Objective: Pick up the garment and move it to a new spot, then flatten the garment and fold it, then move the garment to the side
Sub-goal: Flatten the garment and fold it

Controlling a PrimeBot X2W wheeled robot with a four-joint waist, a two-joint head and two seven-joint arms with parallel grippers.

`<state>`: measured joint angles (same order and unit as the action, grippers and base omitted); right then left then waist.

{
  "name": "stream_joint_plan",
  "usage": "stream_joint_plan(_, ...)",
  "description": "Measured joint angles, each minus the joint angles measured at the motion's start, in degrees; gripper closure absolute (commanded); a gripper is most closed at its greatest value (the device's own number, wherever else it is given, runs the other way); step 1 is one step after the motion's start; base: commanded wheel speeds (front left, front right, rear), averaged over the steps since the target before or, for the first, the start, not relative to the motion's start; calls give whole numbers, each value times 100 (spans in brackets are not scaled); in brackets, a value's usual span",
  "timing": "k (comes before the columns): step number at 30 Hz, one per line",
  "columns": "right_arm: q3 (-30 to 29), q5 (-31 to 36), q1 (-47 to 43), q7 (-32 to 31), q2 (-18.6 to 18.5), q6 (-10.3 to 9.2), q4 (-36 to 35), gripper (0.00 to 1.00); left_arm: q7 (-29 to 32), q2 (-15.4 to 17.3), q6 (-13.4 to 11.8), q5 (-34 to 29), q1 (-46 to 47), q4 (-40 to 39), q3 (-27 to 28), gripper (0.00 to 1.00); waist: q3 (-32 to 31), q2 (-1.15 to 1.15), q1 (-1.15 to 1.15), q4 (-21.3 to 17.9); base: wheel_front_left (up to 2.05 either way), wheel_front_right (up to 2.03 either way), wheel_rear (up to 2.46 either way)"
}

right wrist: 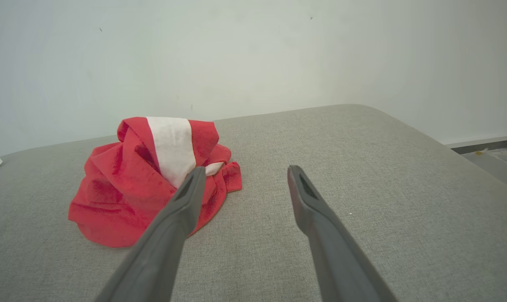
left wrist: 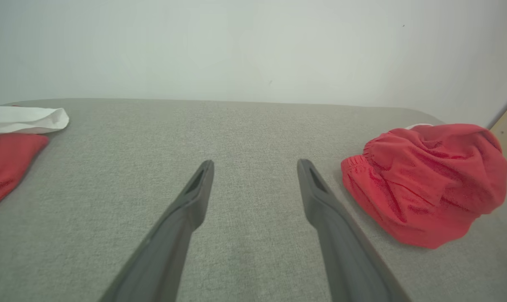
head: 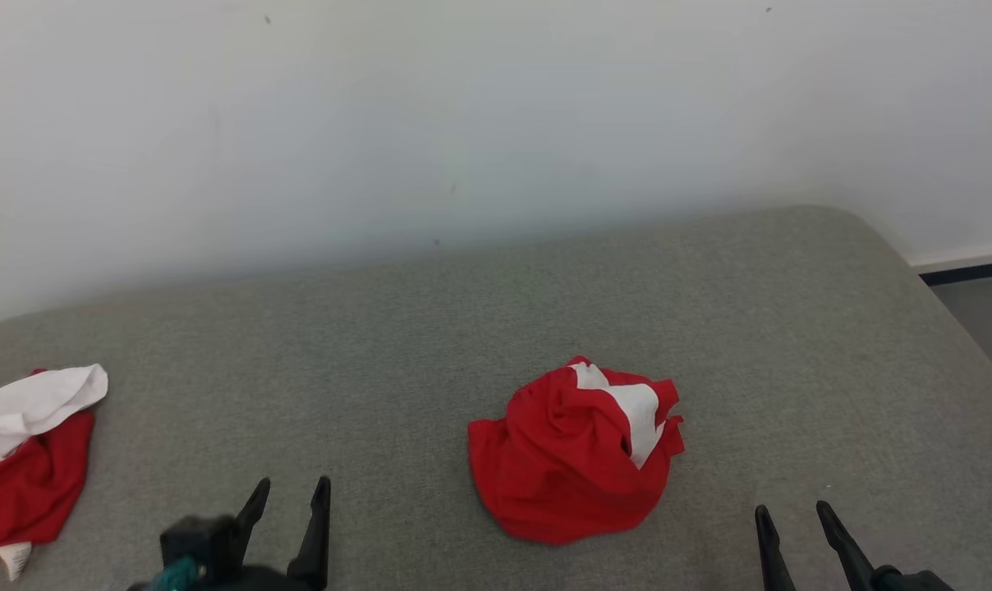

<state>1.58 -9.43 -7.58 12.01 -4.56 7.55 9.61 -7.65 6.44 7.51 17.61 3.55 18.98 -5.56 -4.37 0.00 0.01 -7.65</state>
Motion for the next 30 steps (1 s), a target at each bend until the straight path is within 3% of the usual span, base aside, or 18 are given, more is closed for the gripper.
stream_joint_plan(9,114,-7,98,-93,-14,1,-130,0,2167,-25,-1,764,1846,558,-409,0,186,0,0,-605,0,0,0)
stream_joint_plan(15,188,-15,206,-126,-29,1,-186,0,3229,-199,-344,1149,2682,1120,-390,0,371,0,0,-1081,0,0,0)
stream_joint_plan(22,307,-49,352,-107,-21,1,-218,0,3905,-283,-561,1385,3286,1625,-483,0,659,0,0,-1589,0,0,0)
stream_joint_plan(30,400,-66,428,-14,16,1,-163,0,4102,-225,-648,1237,3735,2089,-711,0,1018,0,0,-2014,0,0,0)
